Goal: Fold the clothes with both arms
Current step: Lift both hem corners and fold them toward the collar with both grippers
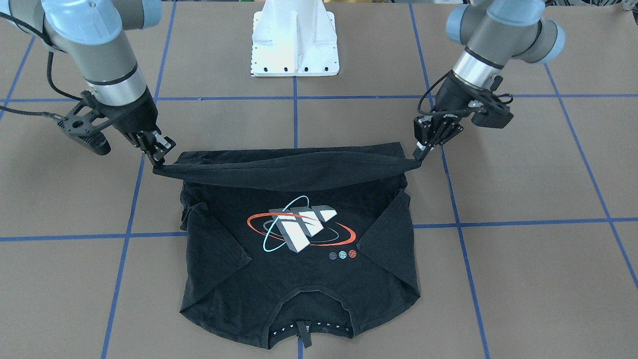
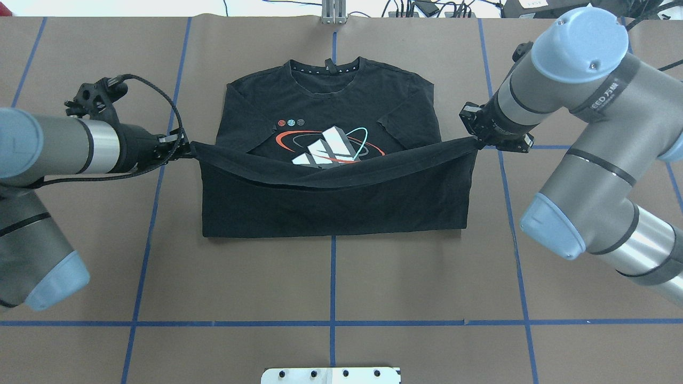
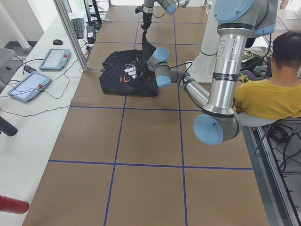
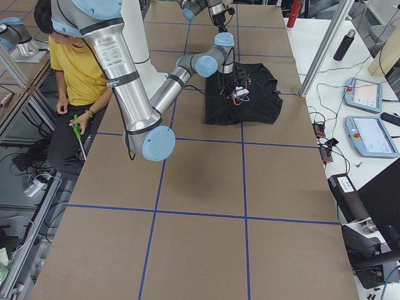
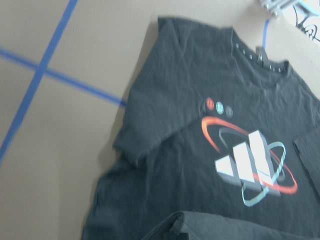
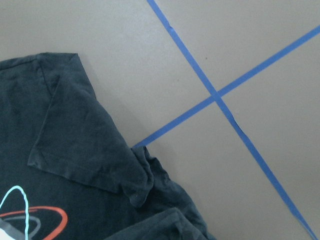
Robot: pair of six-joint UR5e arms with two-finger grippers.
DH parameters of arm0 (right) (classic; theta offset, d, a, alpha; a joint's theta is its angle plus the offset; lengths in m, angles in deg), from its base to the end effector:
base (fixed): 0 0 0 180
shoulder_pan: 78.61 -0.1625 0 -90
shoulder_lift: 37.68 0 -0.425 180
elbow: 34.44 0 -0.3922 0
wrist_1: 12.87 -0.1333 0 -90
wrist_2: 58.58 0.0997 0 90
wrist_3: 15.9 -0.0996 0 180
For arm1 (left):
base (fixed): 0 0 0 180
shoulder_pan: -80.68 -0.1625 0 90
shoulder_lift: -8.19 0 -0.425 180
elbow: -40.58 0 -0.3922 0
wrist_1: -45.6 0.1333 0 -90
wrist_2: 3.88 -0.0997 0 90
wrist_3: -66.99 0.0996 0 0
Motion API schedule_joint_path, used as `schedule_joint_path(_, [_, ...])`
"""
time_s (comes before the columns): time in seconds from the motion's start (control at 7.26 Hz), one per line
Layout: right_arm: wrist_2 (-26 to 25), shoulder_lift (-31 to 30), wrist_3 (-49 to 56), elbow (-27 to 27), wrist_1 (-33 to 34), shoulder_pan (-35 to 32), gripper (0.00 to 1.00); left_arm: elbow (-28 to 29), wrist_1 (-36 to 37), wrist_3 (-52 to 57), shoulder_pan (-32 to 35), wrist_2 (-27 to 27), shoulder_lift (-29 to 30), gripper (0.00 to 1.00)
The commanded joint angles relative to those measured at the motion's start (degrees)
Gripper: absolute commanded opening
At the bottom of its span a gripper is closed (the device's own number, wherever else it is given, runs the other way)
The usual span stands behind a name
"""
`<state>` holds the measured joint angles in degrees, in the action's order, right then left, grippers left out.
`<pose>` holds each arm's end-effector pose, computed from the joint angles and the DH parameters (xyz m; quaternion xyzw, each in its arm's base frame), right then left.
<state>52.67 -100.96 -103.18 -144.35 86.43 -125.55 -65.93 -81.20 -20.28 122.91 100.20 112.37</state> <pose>-0.3359 -0.5018 0.2704 -0.0264 -0.3588 0.2958 0.8849 0.3479 -0.4631 0.3193 0.1166 0.5484 -0.2148 0.7997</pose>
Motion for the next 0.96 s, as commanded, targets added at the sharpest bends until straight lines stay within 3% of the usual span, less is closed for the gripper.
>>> schedule_joint_path(0.0, [0.1, 5.8, 2.6, 8.8, -0.1, -2.6, 0.0, 7.8, -0.3, 1.6, 3.5, 0.0, 5.7, 0.0])
schedule_joint_path(0.14, [0.1, 8.2, 3.4, 12.5, -0.2, -3.3, 0.0, 10.7, -0.2, 3.2, 4.9, -0.1, 8.2, 0.0])
schedule_joint_path(0.55, [0.0, 10.2, 3.6, 14.9, -0.3, -4.0, 0.0, 14.5, 0.0, 3.2, 6.1, -0.3, 11.8, 0.0])
schedule_joint_path(0.83, [-0.5, 10.5, 3.7, 17.1, -1.0, -4.0, 0.0, 21.4, -0.5, 3.2, 6.2, -0.5, 16.6, 0.0])
